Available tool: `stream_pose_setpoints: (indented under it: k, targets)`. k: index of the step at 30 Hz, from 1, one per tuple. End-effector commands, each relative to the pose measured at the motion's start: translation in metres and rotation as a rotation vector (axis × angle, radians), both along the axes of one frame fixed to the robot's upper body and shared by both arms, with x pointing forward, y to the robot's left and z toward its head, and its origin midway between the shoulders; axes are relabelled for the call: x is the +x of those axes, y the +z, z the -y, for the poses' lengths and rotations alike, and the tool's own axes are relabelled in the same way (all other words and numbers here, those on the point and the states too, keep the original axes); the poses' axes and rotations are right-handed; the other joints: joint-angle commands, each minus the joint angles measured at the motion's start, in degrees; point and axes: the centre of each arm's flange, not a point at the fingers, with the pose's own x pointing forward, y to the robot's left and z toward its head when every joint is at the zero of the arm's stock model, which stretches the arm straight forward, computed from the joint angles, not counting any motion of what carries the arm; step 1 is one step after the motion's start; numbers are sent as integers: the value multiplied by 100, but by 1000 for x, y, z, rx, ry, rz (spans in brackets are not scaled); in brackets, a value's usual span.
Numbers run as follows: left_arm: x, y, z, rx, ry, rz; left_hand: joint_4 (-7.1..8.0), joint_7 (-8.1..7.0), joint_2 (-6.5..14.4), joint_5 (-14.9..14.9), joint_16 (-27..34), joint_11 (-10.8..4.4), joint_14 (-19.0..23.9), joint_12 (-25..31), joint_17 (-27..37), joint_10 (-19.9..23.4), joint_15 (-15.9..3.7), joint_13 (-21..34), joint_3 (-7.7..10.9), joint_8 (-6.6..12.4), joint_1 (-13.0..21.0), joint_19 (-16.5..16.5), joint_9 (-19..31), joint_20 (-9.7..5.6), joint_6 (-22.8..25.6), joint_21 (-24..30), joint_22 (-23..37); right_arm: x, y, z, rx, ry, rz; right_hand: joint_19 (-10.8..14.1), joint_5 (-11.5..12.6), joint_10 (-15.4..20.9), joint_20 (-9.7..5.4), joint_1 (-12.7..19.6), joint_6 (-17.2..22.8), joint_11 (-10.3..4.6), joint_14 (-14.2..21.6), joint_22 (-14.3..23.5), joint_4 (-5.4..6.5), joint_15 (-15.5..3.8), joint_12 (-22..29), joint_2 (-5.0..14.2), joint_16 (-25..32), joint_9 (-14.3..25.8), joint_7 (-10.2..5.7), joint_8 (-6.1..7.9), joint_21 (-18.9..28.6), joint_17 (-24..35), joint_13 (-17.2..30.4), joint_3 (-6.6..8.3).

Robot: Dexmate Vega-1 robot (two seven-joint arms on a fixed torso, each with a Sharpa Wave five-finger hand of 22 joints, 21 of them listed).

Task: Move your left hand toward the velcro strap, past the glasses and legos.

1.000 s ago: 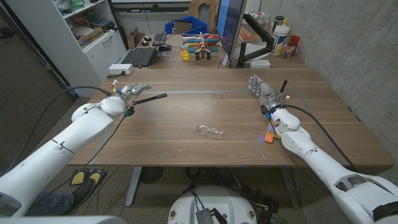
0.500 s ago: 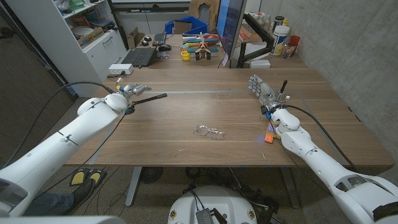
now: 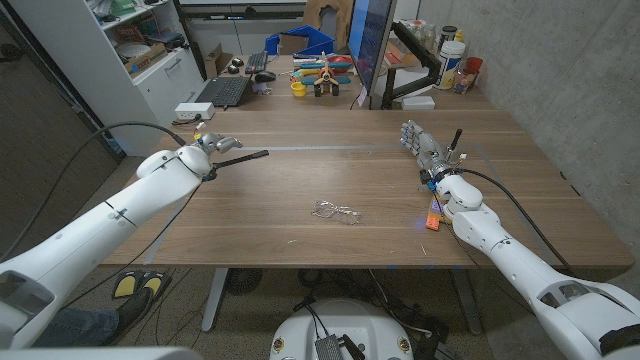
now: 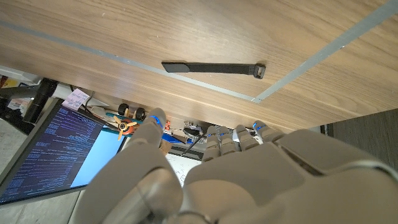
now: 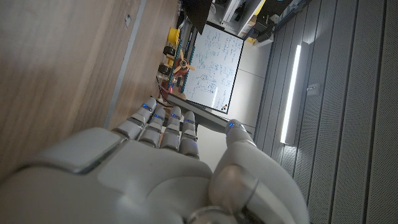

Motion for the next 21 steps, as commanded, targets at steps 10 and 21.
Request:
stream_pose_setpoints:
  k: [10,21]
  targets:
    - [10,9,-5,65,59,-39,-98,-82,-19,55,28,-86,60,32,10,56,2,12,20,19,172,42,30,22,35,27,19,1,-1,1,3,-8,-6,37,33,30,-105,11,37,-12,63,28,-26,0,-12,46,-30,19,0,-32,-55,17,12,-3]
    - [24,9,-9,82,68,-70,-132,-98,-38,65,25,-106,72,31,11,70,5,16,17,25,266,50,33,50,60,23,23,3,-1,-1,6,-13,-5,45,32,36,-106,4,36,-14,66,29,-27,3,-14,42,-34,19,-5,-35,-73,18,13,-7]
